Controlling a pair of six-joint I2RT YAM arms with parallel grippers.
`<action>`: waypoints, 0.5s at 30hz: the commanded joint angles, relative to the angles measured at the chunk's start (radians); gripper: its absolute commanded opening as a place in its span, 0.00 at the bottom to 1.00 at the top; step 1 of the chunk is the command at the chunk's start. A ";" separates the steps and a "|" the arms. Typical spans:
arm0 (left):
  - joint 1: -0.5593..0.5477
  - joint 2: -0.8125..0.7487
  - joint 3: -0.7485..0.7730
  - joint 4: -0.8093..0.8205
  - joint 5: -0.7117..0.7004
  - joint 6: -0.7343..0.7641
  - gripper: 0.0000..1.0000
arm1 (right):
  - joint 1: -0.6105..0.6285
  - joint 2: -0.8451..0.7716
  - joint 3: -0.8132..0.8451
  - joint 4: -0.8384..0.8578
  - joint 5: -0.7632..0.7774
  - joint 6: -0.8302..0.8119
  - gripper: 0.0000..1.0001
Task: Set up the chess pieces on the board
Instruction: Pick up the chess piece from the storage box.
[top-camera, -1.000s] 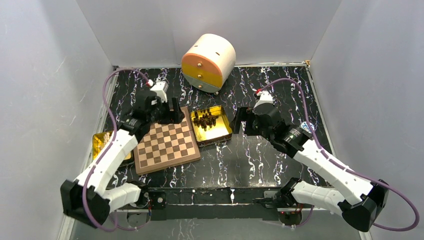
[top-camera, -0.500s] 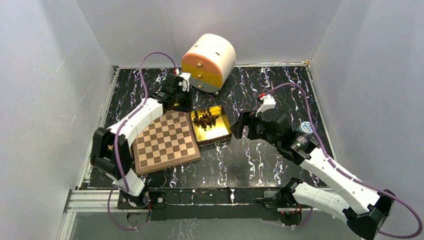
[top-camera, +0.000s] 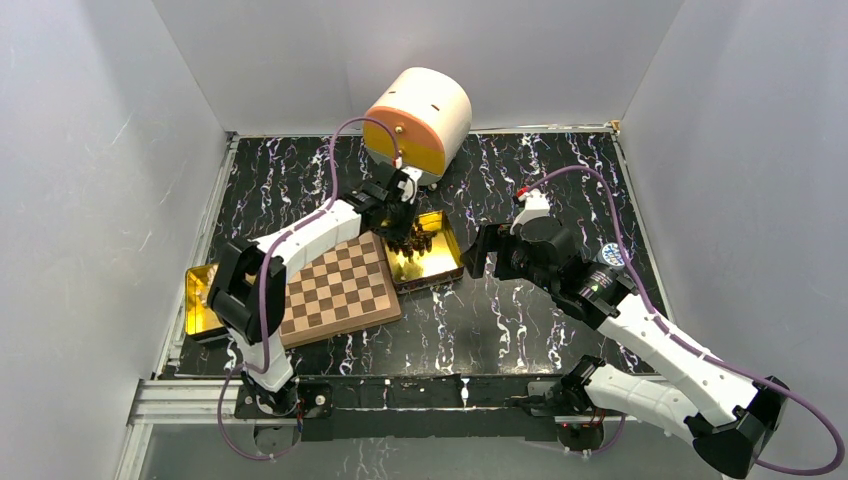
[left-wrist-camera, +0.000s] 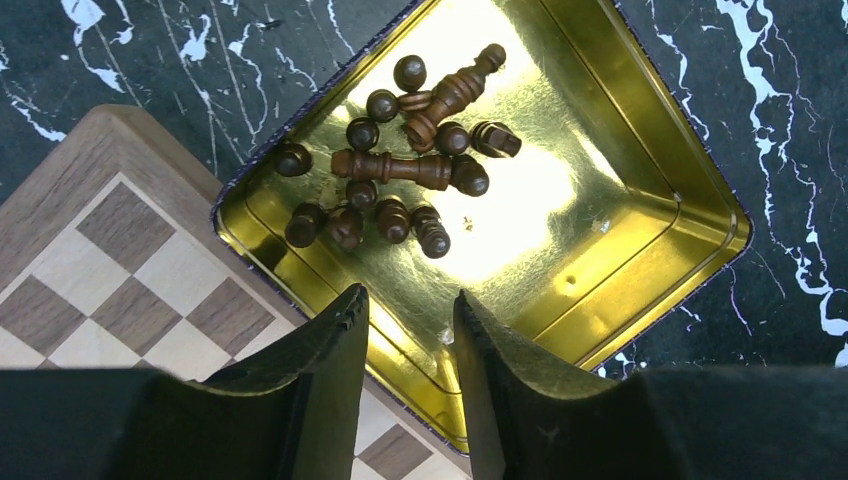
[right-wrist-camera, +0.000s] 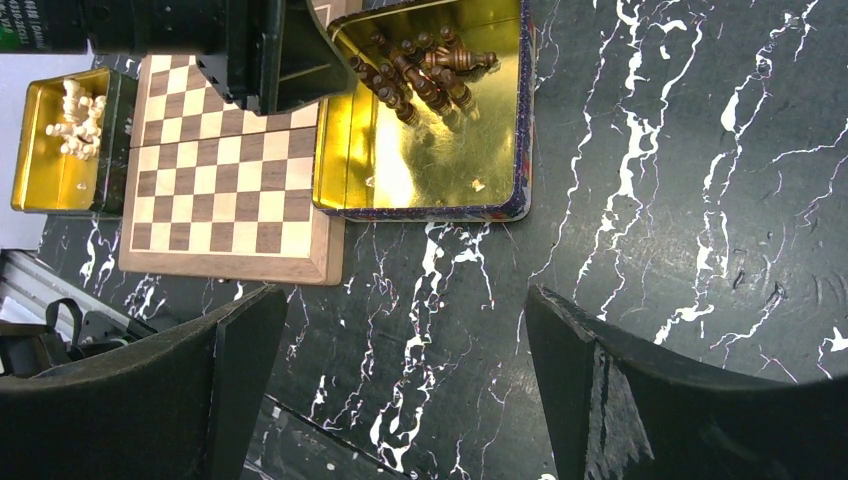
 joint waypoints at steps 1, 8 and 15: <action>-0.020 0.022 0.043 -0.002 -0.031 0.021 0.34 | -0.001 -0.006 0.000 0.032 0.016 0.002 0.99; -0.040 0.040 0.041 0.022 -0.035 0.015 0.28 | 0.000 -0.005 -0.001 0.031 0.025 0.006 0.99; -0.046 0.069 0.040 0.032 -0.026 0.026 0.28 | 0.000 -0.013 -0.013 0.028 0.028 0.012 0.99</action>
